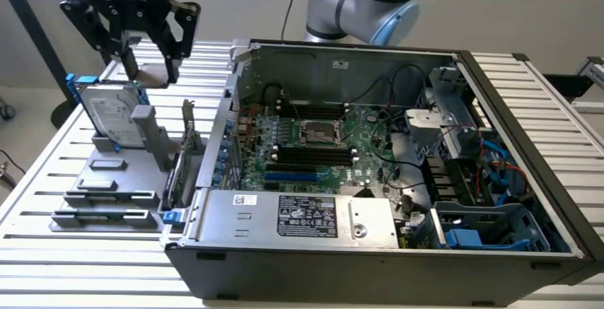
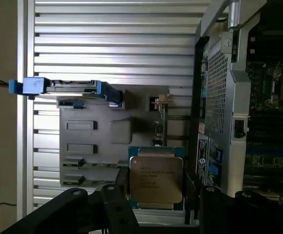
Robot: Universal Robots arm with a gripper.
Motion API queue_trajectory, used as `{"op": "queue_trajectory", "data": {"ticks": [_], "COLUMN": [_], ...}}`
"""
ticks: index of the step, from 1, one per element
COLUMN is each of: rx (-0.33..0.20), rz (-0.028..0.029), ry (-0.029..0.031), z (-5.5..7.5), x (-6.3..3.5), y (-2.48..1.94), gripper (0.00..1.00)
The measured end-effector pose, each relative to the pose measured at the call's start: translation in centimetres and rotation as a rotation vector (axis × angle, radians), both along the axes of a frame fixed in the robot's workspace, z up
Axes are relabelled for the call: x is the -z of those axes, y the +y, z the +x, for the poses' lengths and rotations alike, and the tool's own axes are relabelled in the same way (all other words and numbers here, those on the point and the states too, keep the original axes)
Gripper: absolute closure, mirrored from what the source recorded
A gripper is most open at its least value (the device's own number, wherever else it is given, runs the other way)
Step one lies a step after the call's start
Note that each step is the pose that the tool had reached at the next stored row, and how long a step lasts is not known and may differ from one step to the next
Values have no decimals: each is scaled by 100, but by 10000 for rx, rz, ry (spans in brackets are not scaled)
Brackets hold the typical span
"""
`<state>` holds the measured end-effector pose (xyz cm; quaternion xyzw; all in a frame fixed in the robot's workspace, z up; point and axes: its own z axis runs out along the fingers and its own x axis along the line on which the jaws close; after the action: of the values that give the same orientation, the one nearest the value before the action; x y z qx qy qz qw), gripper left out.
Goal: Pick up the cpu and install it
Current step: 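Pick up the cpu and move it towards the insertion slot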
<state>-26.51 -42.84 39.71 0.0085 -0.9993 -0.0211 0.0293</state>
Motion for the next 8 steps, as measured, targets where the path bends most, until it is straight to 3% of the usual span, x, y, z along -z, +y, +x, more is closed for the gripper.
{"op": "queue_trajectory", "data": {"ticks": [8], "rx": [1], "rz": [18], "ry": [1], "z": [366], "x": [-1], "y": [2], "gripper": [45]}}
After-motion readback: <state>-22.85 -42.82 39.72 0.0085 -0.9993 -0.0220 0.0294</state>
